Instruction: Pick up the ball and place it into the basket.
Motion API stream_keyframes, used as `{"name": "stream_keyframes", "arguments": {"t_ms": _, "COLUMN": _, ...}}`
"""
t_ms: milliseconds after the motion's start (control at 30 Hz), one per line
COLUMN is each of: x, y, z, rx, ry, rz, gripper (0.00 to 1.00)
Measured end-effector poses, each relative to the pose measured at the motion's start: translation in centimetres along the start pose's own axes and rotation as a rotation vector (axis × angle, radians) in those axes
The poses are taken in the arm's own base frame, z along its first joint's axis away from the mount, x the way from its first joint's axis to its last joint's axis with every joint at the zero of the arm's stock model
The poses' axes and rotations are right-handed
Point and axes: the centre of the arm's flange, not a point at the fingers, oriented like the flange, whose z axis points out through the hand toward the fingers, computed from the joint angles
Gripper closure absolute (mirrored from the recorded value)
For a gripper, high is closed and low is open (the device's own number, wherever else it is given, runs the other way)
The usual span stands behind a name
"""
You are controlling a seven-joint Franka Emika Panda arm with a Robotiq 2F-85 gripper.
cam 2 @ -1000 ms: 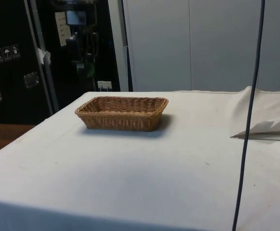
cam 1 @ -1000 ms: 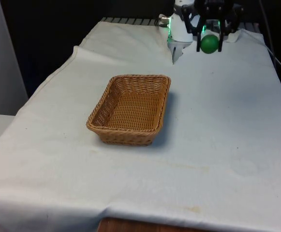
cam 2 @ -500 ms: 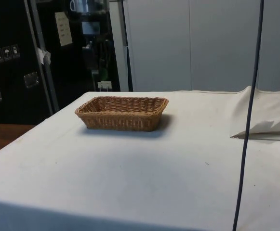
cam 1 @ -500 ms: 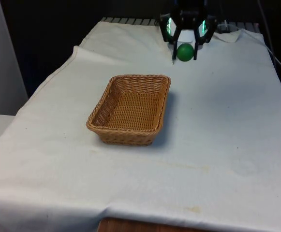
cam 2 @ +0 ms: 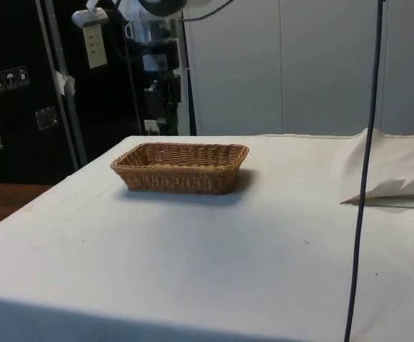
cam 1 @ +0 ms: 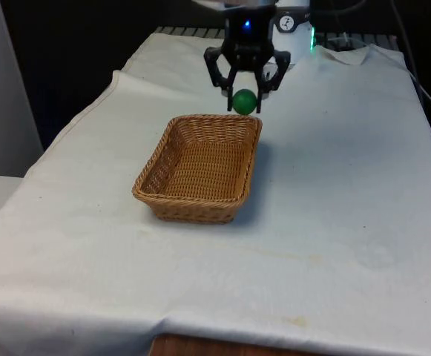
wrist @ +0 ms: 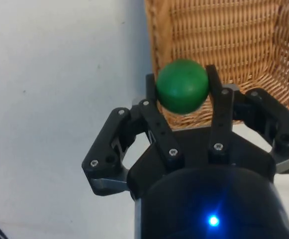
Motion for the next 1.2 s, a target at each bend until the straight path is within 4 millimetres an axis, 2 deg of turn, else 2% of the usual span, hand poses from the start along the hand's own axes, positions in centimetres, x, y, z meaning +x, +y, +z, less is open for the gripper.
{"name": "stream_keyframes", "arguments": {"t_ms": 133, "x": -0.1, "y": 1.0, "z": 1.1, "rx": -0.004, "ry": -0.004, "rz": 0.006, "gripper": 1.0}}
{"name": "stream_keyframes", "arguments": {"t_ms": 267, "x": -0.4, "y": 2.8, "z": 3.0, "rx": -0.008, "ry": -0.013, "rz": 0.021, "gripper": 1.0}}
{"name": "stream_keyframes", "arguments": {"t_ms": 633, "x": -1.1, "y": 5.9, "z": 7.0, "rx": -0.016, "ry": -0.025, "rz": 0.054, "gripper": 1.0}}
{"name": "stream_keyframes", "arguments": {"t_ms": 700, "x": -1.1, "y": 5.9, "z": 7.0, "rx": -0.016, "ry": -0.025, "rz": 0.054, "gripper": 1.0}}
{"name": "stream_keyframes", "arguments": {"t_ms": 967, "x": -1.4, "y": 5.9, "z": 10.5, "rx": -0.023, "ry": -0.041, "rz": 0.089, "gripper": 1.0}}
{"name": "stream_keyframes", "arguments": {"t_ms": 1200, "x": -1.3, "y": 6.3, "z": 11.1, "rx": -0.026, "ry": -0.04, "rz": 0.092, "gripper": 1.0}}
